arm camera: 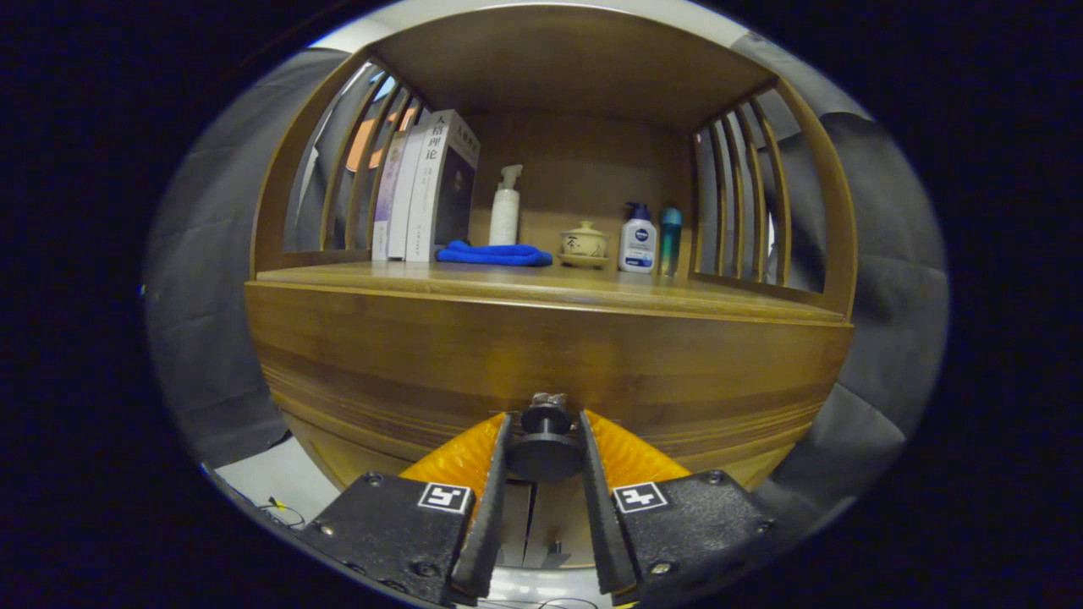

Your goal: Pull open the drawer, take out the items inside it, and place them on the countertop above the cabinet.

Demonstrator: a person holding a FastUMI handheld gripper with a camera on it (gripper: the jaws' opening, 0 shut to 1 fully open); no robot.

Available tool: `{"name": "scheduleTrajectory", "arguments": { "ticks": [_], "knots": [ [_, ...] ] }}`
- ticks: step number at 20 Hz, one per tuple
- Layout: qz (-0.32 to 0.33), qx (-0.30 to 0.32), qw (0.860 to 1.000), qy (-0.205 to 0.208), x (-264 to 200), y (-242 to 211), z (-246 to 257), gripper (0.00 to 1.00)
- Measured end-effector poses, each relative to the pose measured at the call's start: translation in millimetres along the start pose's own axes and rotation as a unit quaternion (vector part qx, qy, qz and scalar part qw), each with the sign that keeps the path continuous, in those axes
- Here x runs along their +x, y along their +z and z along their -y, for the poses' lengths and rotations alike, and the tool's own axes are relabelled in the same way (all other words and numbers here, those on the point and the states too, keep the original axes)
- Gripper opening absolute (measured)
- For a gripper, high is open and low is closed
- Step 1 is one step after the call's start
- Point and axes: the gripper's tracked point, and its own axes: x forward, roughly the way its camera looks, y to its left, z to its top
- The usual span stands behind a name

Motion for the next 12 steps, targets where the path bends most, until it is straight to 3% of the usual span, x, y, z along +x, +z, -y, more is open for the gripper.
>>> {"name": "scheduleTrajectory", "arguments": {
  "ticks": [6, 12],
  "knots": [
    [-0.015, -0.012, 1.000, -0.008, -4, -4, 1, 0.39],
    [-0.013, -0.025, 1.000, -0.004, -40, -13, 3, 0.38]
  ]
}}
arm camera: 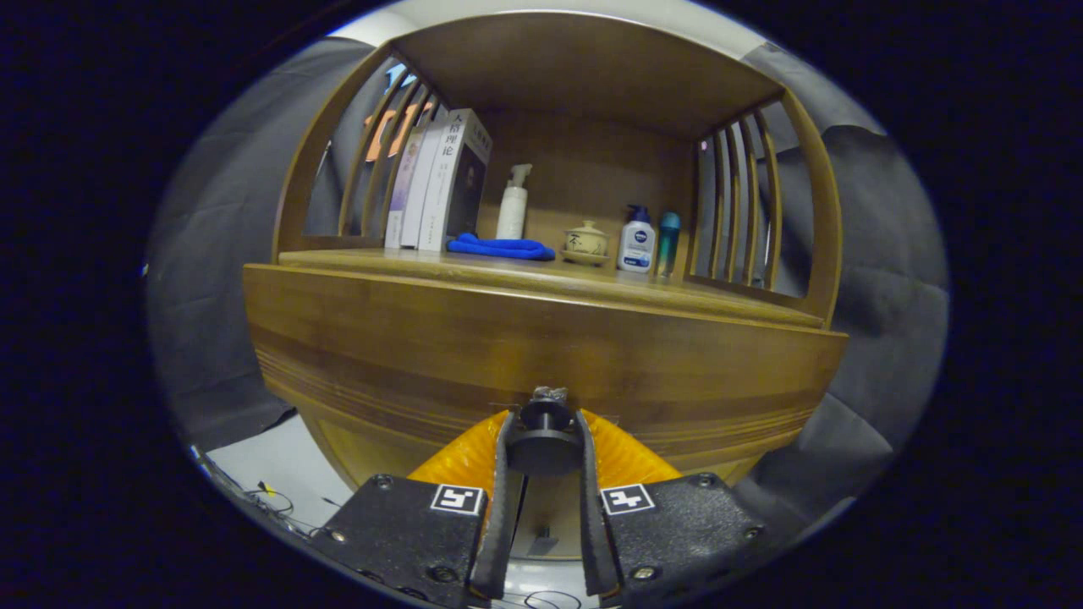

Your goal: Pull open the drawer, take out the items inside it, and place them on the countertop above the cabinet.

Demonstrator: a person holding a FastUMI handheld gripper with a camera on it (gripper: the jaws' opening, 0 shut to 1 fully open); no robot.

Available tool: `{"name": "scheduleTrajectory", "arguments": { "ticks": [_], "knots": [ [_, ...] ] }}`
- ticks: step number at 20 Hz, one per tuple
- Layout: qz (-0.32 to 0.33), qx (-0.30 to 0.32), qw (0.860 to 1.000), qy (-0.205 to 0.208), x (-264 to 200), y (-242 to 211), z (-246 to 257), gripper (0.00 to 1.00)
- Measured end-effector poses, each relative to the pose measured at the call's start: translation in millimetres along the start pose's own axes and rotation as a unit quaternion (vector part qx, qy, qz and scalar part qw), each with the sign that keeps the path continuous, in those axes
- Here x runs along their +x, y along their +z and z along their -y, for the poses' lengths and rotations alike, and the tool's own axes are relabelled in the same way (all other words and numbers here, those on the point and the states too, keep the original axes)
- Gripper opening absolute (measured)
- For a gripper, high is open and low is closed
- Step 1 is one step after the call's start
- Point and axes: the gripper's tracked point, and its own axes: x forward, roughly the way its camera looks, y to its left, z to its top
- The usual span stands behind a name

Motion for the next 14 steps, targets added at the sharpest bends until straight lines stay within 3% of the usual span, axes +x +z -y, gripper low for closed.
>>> {"name": "scheduleTrajectory", "arguments": {
  "ticks": [14],
  "knots": [
    [-0.016, -0.005, 1.000, 0.017, -95, -34, 0, 0.37]
  ]
}}
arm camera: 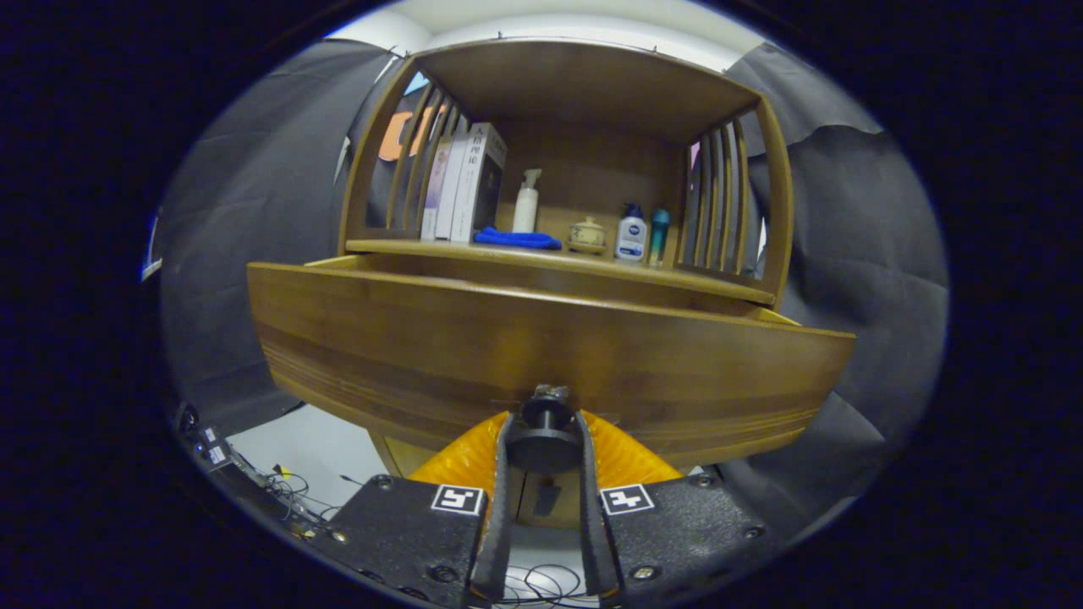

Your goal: Pull open the drawer, take out the items inside it, and place them on the countertop above the cabinet.

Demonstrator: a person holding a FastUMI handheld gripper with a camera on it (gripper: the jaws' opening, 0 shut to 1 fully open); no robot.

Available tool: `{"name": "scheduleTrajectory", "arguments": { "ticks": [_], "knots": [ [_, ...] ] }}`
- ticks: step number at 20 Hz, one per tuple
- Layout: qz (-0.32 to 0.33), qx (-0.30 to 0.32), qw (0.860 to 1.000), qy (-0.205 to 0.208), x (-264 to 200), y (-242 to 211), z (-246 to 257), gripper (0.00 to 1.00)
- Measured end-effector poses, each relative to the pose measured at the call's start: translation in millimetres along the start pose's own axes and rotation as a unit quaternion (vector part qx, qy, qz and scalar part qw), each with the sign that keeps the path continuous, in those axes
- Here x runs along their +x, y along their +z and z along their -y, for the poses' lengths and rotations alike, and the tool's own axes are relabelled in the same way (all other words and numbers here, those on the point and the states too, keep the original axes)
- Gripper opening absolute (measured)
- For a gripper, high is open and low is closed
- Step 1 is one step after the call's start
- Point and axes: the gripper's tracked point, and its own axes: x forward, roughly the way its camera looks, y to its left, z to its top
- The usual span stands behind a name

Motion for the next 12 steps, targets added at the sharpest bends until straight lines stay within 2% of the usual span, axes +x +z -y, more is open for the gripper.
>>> {"name": "scheduleTrajectory", "arguments": {
  "ticks": [4, 12],
  "knots": [
    [-0.009, 0.016, 1.000, 0.014, -22, -7, -6, 0.37],
    [-0.011, 0.012, 1.000, 0.014, -45, -17, -8, 0.37]
  ]
}}
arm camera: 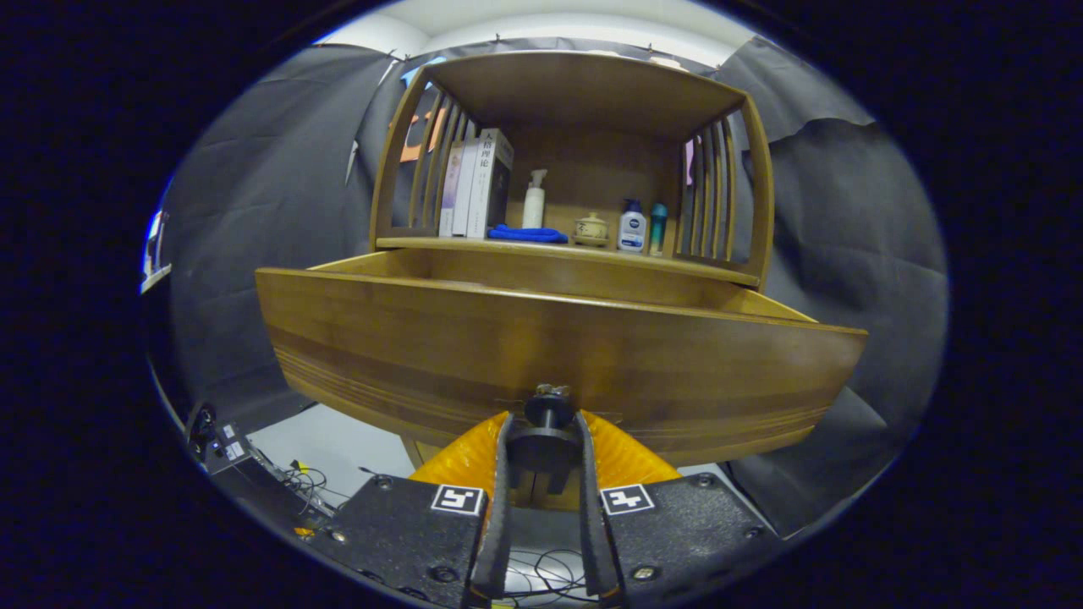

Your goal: Pull open the drawer, take out the items inside it, and place them on the countertop above the cabinet.

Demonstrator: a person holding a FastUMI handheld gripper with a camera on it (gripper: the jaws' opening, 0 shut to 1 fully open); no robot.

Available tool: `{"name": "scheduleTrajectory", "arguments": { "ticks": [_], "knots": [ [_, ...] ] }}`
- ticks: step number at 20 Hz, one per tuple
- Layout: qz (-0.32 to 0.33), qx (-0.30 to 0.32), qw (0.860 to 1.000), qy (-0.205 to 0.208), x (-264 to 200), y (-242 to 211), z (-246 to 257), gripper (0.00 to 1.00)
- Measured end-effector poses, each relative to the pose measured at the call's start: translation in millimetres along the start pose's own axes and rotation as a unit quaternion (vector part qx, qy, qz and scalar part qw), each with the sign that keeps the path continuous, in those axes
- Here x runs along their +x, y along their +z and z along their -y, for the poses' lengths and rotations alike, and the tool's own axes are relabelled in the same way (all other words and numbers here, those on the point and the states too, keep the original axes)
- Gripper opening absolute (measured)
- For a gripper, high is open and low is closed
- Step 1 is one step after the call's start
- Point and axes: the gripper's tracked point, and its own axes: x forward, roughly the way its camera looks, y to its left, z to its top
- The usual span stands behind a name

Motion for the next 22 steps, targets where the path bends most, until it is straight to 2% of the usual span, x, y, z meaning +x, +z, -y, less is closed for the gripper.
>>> {"name": "scheduleTrajectory", "arguments": {
  "ticks": [3, 5, 11, 14, 16, 18, 22],
  "knots": [
    [-0.006, -0.001, 1.000, 0.000, 1, 0, -1, 0.37],
    [-0.023, -0.009, 1.000, 0.002, -2, -2, 0, 0.42],
    [-0.036, 0.017, 0.998, 0.057, -34, 33, 4, 0.53],
    [-0.025, 0.031, 0.995, 0.090, -49, 64, -2, 0.86],
    [-0.026, 0.051, 0.991, 0.118, -57, 85, -9, 0.96],
    [-0.032, 0.069, 0.988, 0.136, -57, 103, -14, 0.99],
    [-0.049, 0.074, 0.985, 0.145, -42, 134, -15, 0.98]
  ]
}}
